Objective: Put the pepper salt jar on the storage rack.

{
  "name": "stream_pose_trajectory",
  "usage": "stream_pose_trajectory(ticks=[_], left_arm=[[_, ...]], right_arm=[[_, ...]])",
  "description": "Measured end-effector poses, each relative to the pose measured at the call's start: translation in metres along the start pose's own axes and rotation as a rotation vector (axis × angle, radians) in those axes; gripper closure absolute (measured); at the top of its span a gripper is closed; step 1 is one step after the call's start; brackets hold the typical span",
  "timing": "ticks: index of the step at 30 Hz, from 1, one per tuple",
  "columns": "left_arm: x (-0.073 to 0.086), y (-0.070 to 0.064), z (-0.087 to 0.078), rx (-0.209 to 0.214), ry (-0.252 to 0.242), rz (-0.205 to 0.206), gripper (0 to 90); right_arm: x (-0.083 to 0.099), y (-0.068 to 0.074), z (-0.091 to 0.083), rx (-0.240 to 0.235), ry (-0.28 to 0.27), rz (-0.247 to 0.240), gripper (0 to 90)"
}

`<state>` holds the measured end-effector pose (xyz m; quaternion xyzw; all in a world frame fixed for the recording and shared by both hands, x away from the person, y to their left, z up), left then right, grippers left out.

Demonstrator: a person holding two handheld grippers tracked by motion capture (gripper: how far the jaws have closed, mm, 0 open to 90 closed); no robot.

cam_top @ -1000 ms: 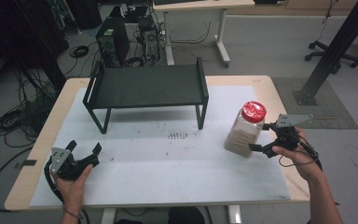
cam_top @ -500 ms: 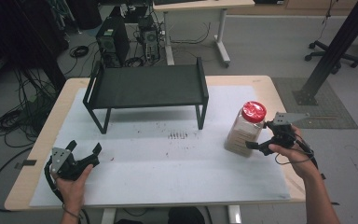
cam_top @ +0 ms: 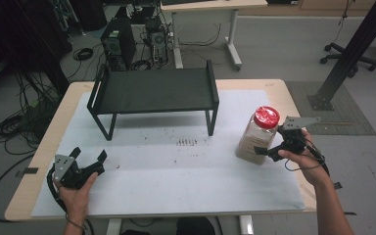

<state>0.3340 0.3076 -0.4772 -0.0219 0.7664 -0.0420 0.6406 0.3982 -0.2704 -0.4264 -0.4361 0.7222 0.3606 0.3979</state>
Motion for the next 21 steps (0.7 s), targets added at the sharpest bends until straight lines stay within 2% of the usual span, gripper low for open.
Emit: stream_pose_trajectory(ticks=[21], left_arm=[[0.0, 0.0, 0.0, 0.001, 0.003, 0.0, 2.1]], right_arm=[[-0.012, 0.001, 0.006, -0.01, -0.033, -0.019, 1.7]])
Point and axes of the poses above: each handheld gripper's, and its own axes: z roughly forward along the jaws, x roughly out of its underside, y roughly to its left, the point moved 6 cm from there along z, roughly forward along the jaws, and after that the axes turned 8 degrees about -x, right-handed, at the moved point
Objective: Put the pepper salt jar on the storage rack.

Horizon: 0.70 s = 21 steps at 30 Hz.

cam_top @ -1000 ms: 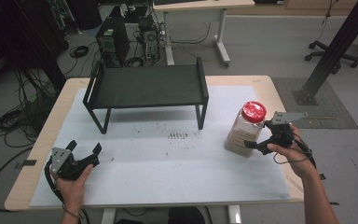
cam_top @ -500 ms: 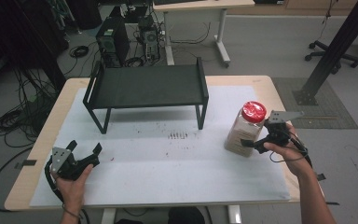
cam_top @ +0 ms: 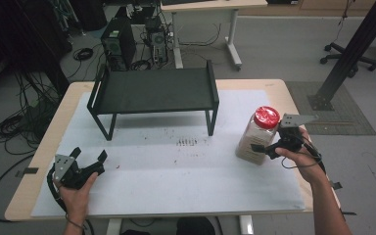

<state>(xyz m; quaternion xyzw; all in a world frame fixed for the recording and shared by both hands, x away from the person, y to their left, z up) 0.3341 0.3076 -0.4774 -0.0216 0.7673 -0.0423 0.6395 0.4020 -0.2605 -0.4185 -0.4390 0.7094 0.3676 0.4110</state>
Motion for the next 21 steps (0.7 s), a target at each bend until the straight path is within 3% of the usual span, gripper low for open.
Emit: stream_pose_trajectory(ticks=[21], left_arm=[[0.0001, 0.0001, 0.0001, -0.001, 0.001, -0.001, 2.1]], right_arm=[[-0.0061, -0.0014, 0.0007, 0.004, -0.026, -0.006, 1.5]])
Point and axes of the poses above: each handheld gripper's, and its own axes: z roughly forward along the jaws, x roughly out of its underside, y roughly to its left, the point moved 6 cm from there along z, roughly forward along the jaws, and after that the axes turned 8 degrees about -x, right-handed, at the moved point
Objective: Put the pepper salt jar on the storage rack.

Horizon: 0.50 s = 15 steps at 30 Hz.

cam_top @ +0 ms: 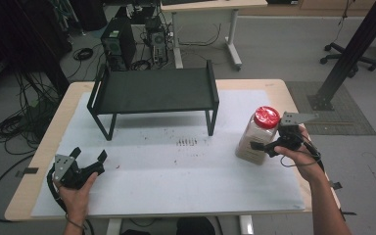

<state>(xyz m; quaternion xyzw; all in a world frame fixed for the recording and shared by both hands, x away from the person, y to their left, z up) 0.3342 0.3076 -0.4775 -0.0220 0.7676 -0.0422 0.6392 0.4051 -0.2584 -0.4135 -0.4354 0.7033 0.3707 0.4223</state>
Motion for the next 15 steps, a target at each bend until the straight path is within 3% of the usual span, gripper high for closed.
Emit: stream_pose_trajectory(ticks=[15], left_arm=[[-0.0001, 0.0002, 0.0, -0.001, -0.001, -0.002, 2.1]], right_arm=[[-0.0013, 0.0, 0.0024, -0.001, -0.01, 0.003, 1.4]])
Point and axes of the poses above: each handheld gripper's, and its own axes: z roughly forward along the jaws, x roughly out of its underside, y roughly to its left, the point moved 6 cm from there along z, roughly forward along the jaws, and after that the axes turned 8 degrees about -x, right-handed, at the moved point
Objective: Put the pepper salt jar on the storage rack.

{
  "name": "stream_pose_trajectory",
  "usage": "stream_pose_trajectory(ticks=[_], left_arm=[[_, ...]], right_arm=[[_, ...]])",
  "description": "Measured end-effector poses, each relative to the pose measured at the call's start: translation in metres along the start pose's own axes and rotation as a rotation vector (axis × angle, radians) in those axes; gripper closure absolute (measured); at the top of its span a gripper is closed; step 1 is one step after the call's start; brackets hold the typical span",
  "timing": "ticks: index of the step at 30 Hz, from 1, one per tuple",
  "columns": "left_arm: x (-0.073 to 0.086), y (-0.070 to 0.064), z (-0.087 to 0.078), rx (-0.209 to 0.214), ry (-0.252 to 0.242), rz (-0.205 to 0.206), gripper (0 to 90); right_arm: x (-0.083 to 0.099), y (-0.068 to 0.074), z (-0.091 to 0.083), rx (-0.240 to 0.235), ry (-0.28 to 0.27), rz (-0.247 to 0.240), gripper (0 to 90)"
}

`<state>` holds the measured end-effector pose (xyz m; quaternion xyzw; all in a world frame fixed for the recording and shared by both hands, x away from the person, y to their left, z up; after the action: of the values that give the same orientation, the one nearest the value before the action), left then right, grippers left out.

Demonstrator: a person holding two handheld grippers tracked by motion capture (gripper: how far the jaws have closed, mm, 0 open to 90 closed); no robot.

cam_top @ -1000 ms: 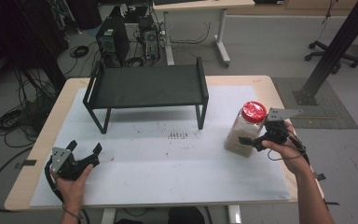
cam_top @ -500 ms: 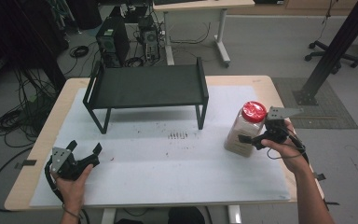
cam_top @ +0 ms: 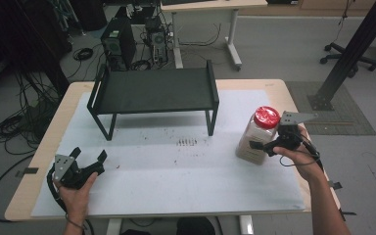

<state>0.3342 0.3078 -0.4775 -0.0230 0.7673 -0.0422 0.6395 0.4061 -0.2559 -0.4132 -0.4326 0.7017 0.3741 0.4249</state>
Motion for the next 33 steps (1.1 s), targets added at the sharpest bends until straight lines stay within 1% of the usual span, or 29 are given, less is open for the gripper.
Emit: stream_pose_trajectory(ticks=[7, 18, 23, 26, 29, 31, 33], left_arm=[[0.0, 0.0, 0.0001, -0.001, 0.0, 0.0, 2.1], [0.0002, -0.0001, 0.0002, 0.0, 0.003, 0.003, 2.3], [0.0002, -0.0001, 0.0003, -0.001, 0.003, 0.003, 2.3], [0.0003, 0.0, 0.0003, -0.002, 0.003, 0.002, 2.3], [0.0004, -0.0002, 0.0004, -0.002, 0.004, 0.005, 2.3], [0.0004, -0.0001, 0.0004, -0.002, 0.005, 0.006, 2.3], [0.0005, -0.0002, 0.0005, -0.003, 0.005, 0.007, 2.4]], right_arm=[[0.0012, -0.0004, 0.0011, 0.006, 0.006, -0.002, 1.5], [0.0011, -0.0014, -0.0009, 0.015, 0.017, -0.024, 5.4], [0.0012, -0.0019, -0.0021, 0.014, 0.027, -0.037, 10.1], [0.0015, -0.0016, -0.0021, 0.007, 0.037, -0.055, 14.9], [0.0016, -0.0013, -0.0027, 0.004, 0.039, -0.065, 17.3], [0.0021, -0.0012, -0.0046, 0.003, 0.036, -0.068, 20.4], [0.0031, -0.001, -0.006, 0.004, 0.032, -0.072, 21.2]])
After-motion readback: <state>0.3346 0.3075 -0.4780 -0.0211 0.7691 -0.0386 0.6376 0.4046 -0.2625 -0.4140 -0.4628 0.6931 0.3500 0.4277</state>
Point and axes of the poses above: each handheld gripper's, and its own axes: z roughly forward along the jaws, x roughly out of its underside, y roughly to its left, the point moved 6 cm from there along z, roughly forward along the jaws, and after that the axes turned 8 degrees about -x, right-handed, at the moved point
